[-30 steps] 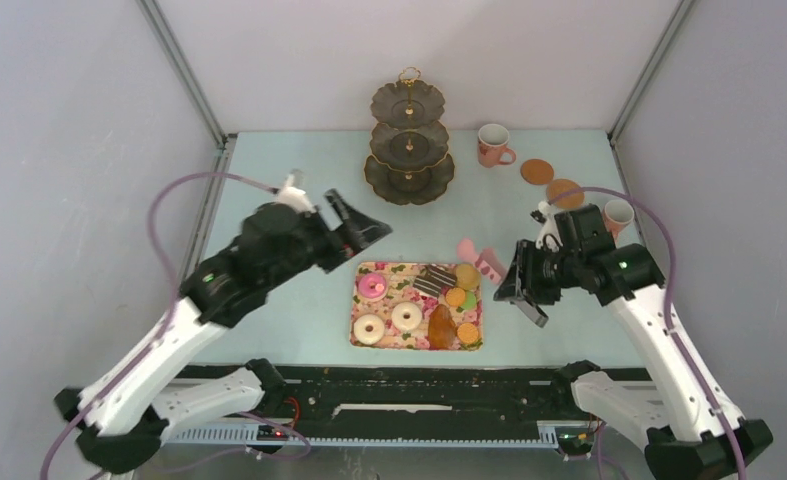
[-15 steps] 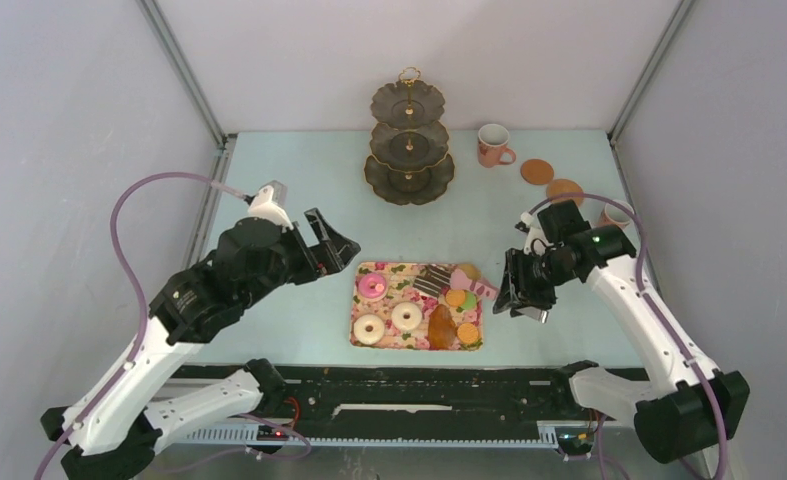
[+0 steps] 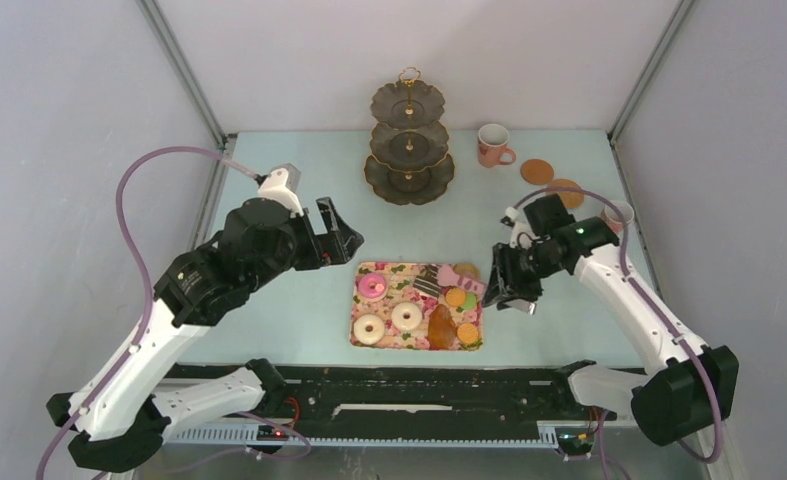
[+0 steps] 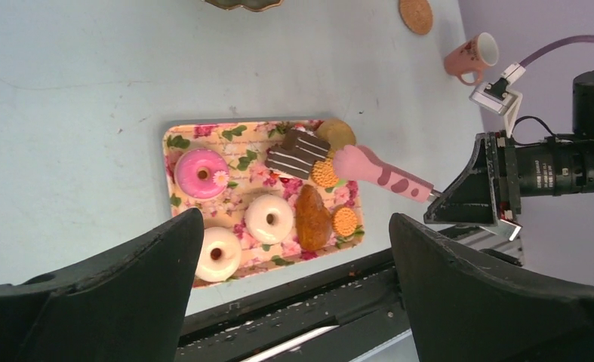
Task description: Serve the afternoon tea
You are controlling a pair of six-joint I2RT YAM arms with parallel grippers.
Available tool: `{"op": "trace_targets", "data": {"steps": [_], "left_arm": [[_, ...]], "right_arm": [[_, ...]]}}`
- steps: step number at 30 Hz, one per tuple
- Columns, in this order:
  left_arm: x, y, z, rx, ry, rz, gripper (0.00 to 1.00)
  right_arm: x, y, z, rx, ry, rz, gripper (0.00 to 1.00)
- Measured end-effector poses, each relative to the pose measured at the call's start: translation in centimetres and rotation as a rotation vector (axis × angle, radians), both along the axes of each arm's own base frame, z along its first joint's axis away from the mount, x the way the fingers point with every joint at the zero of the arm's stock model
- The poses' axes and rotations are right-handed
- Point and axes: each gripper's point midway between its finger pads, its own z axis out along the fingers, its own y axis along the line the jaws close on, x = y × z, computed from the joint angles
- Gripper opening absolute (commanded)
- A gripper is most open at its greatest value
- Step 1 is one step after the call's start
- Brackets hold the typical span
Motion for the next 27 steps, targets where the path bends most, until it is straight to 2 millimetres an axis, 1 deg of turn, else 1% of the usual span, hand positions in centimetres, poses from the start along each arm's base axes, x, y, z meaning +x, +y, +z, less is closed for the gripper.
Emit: {"op": "trace_targets", "data": {"steps": [3,4,6,7,9,12,16,20,27], "left_arm": [[0.2,0.3,0.0,0.025,-0.003,0.001,1.0],[0.3,0.5,0.1,0.03,-0.006,0.003,1.0],[0.3,0.7,0.4,0.034,-0.014,0.005,1.0],[0.3,1.0,0.9,0.034,-0.025,0.008,1.0],[0.3,1.1,0.9,0.034,-0.027,0.008,1.0],[0.2,1.2,0.8,0.038,-0.022,0.01,1.0],[-0.1,1.5,0.8,0.034,-0.025,0.011,1.0],[-0.5,1.9,0.6,0.029,-0.027,0.011,1.0],[-0.7,2.1,0.7,0.016,-0.03,0.016,1.0]], "right_arm": [[-0.3,2.5,0.5,0.032,-0.013,0.073,0.42],[-0.3,3.6,0.8,0.049,-0.015,0.094,0.42],[-0.2,5.4,1.4,0.08,-0.015,0.122,0.42],[-0.2,7.5,1.9,0.125,-0.012,0.149,0.41],[-0.4,8.1,1.9,0.138,-0.002,0.157,0.41],[-1.0,8.5,1.8,0.14,0.03,0.171,0.41],[-2.2,7.7,1.4,0.107,0.069,0.201,0.41],[-3.1,7.0,1.0,0.082,0.095,0.235,0.41],[-3.2,6.6,-0.5,0.052,0.138,0.269,0.4]]}}
